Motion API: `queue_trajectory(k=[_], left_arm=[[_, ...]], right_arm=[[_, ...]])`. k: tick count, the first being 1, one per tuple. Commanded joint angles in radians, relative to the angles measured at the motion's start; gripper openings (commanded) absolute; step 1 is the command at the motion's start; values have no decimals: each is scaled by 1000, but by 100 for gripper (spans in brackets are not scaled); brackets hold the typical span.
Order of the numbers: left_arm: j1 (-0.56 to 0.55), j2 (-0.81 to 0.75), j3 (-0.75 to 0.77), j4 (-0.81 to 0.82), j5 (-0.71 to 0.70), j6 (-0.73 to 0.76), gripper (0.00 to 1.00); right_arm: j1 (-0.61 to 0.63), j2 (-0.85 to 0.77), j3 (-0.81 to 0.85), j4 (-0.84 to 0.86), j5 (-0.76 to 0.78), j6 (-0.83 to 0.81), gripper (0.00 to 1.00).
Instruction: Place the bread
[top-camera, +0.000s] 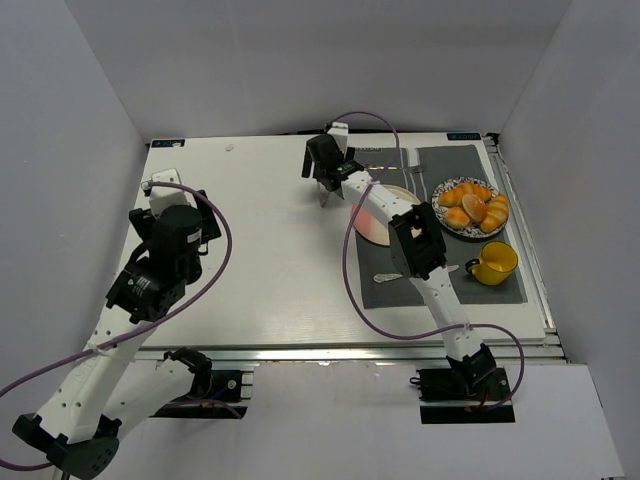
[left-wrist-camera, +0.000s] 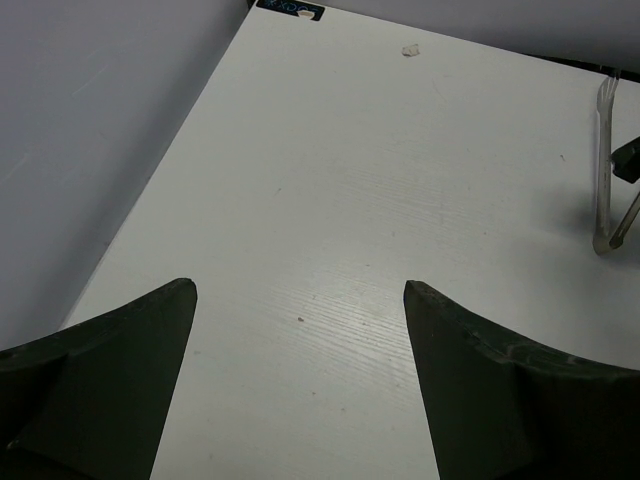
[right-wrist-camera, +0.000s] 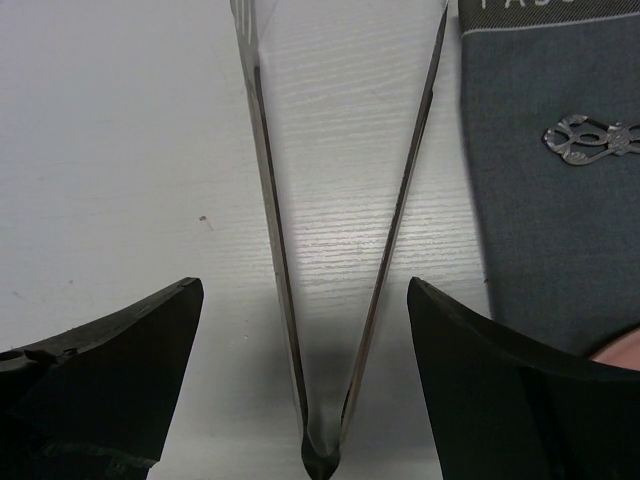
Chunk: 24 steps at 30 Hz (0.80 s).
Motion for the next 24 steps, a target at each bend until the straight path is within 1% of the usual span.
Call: queue_trajectory(k=[1, 8, 19, 24], left_arm=[[-9, -9, -9, 5, 7, 0, 96], [-14, -13, -22, 9, -2, 6, 96], [-15, -21, -32, 3, -27, 12, 96], [-17, -22, -42, 6, -31, 12, 96]], right_arm=[[1, 19, 39, 50, 52, 24, 89], [2, 51, 28, 65, 75, 5, 89], [-10, 120, 56, 88, 48, -15, 89], [-8, 135, 70, 82, 62, -21, 87]])
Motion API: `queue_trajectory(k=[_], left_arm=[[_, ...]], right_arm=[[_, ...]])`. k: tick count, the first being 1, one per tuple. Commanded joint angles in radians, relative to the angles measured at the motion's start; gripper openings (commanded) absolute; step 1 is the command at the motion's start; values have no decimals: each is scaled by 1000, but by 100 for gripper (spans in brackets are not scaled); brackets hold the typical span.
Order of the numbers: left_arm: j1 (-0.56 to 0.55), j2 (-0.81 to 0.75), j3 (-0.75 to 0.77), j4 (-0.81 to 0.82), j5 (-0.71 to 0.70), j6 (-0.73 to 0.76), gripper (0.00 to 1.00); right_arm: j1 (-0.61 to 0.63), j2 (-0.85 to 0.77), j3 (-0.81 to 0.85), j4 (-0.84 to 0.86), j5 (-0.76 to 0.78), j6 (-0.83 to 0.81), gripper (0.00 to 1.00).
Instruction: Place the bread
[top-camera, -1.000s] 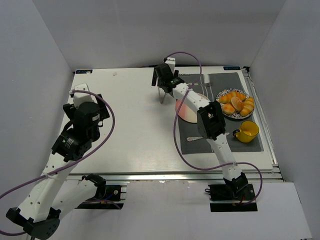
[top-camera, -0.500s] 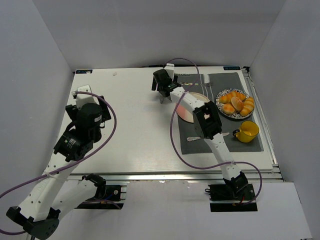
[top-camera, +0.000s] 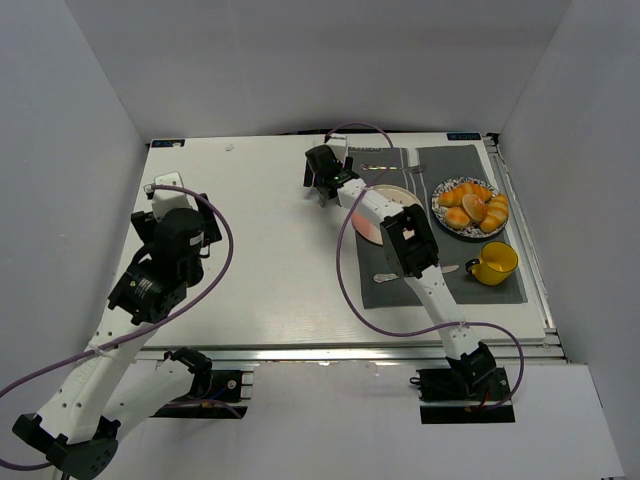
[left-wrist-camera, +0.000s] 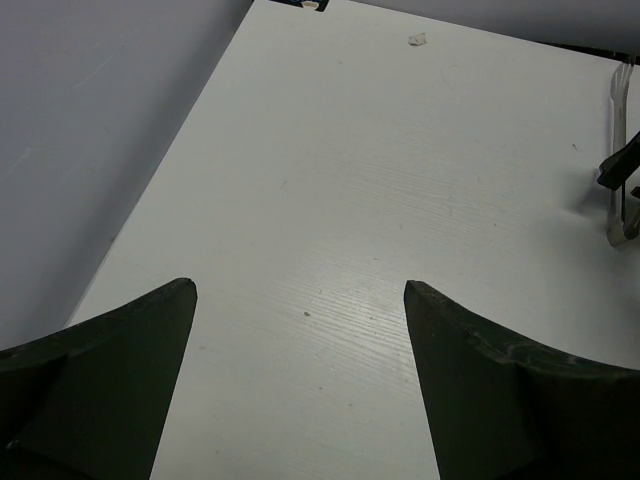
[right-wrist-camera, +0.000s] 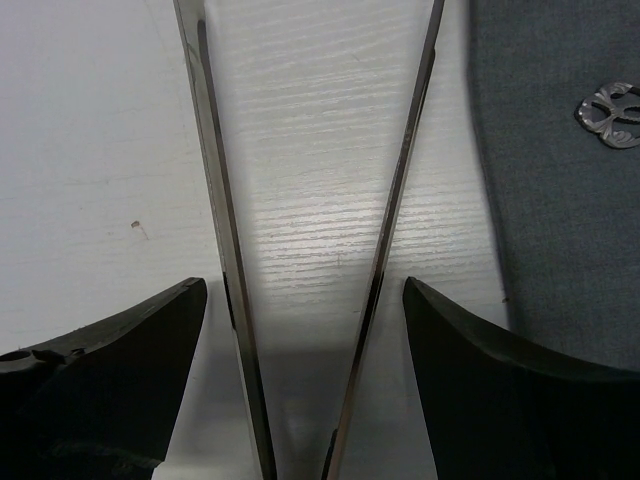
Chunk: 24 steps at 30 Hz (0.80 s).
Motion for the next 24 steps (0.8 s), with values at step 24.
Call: queue_trajectory(k=[24], left_arm=[[-8, -31, -1, 0, -44, 25, 96]], right_arm=[[-5, -101, 23, 85, 35, -103, 53]])
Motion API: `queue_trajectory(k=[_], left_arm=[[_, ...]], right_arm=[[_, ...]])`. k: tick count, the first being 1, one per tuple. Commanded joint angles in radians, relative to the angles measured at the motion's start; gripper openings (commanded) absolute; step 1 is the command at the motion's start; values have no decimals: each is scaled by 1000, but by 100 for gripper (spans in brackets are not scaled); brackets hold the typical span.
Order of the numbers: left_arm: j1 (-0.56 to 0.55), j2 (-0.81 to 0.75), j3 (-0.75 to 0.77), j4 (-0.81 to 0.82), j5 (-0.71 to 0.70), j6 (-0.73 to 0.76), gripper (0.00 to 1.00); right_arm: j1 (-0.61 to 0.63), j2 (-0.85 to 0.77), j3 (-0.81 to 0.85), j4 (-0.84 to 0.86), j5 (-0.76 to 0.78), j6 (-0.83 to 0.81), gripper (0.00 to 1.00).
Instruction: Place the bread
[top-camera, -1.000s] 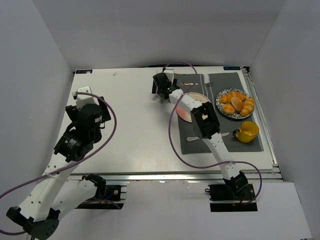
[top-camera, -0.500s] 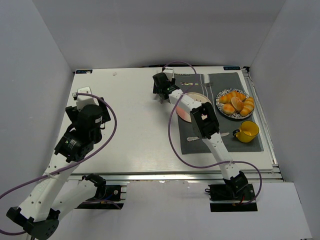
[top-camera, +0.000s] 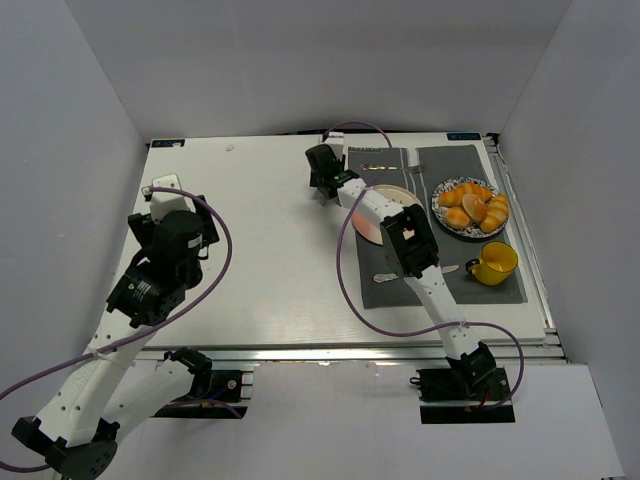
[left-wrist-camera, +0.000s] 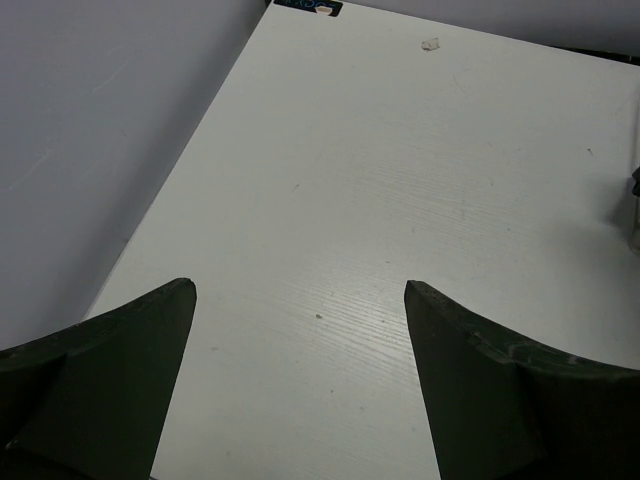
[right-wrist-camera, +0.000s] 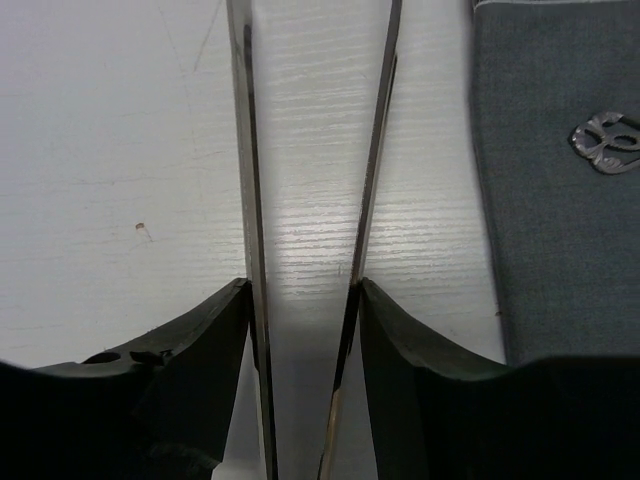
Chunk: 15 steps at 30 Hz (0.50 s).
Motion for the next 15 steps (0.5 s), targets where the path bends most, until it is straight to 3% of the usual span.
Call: queue_trajectory(k=[1, 7, 15], left_arm=[[-9, -16, 15, 0, -17, 10, 96], [-9, -39, 33, -11, -10, 4, 97], [-9, -57, 82, -39, 67, -13, 96]], right_arm=[[-5, -148, 9, 67, 44, -69, 52], [6, -418, -137, 70, 73, -120, 51], [11, -835, -453, -38, 149, -140, 51]])
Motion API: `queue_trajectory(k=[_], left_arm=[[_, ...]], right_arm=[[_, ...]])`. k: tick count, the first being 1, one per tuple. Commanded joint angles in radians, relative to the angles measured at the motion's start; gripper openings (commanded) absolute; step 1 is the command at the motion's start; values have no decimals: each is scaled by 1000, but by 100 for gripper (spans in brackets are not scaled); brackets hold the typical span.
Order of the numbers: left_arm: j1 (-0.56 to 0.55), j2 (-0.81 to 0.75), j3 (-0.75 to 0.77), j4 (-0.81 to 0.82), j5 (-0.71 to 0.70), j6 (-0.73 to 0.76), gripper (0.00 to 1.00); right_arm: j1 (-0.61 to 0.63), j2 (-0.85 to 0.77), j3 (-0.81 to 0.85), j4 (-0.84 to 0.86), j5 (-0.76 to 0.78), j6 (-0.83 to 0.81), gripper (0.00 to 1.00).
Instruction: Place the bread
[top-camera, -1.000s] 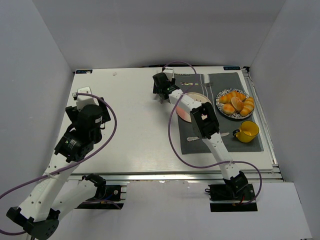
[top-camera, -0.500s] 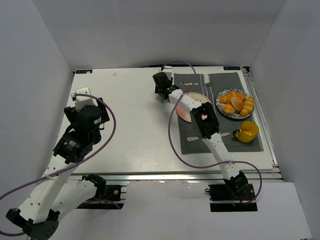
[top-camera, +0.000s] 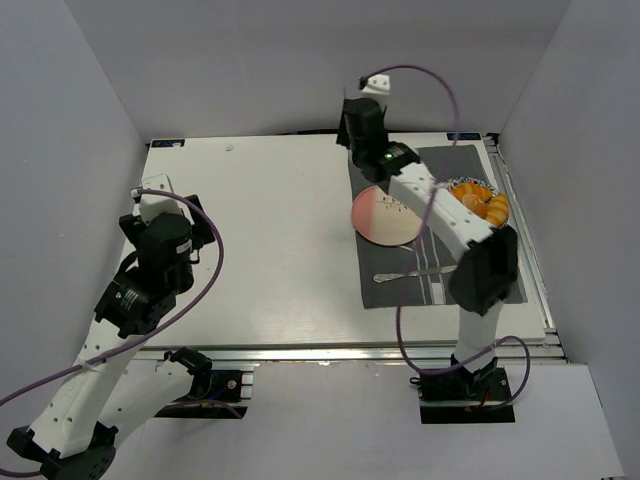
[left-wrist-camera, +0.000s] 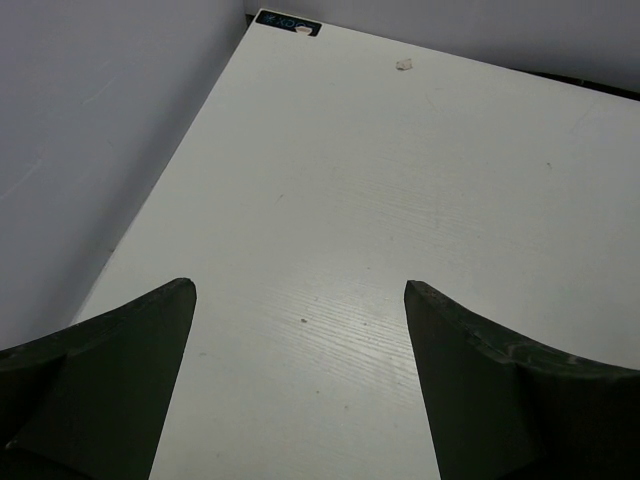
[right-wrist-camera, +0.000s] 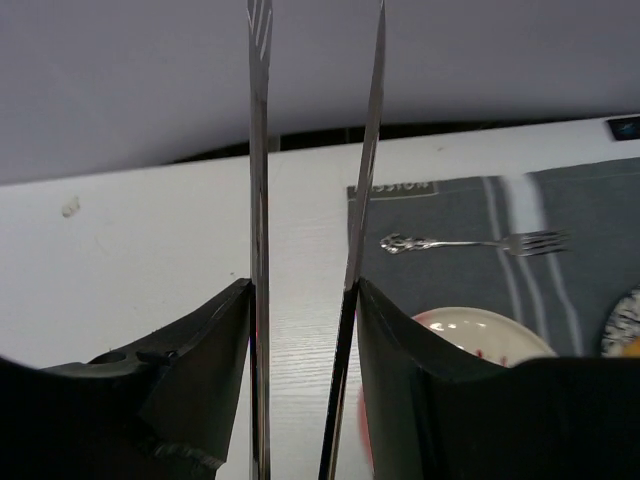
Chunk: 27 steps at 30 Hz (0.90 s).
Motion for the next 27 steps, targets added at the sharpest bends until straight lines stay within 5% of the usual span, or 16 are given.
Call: queue_trajectory(k=[1, 12, 27], left_arm=[[-5, -29, 51, -16, 58, -12, 96], [-5, -46, 74, -77, 189, 0, 96], [-5, -23, 106, -91, 218, 0, 96]], right_arm=[[-6, -173, -96, -52, 84, -15, 51], [-168, -638, -365, -349, 38, 60, 50], [-498, -629, -428, -508, -289, -12, 50]])
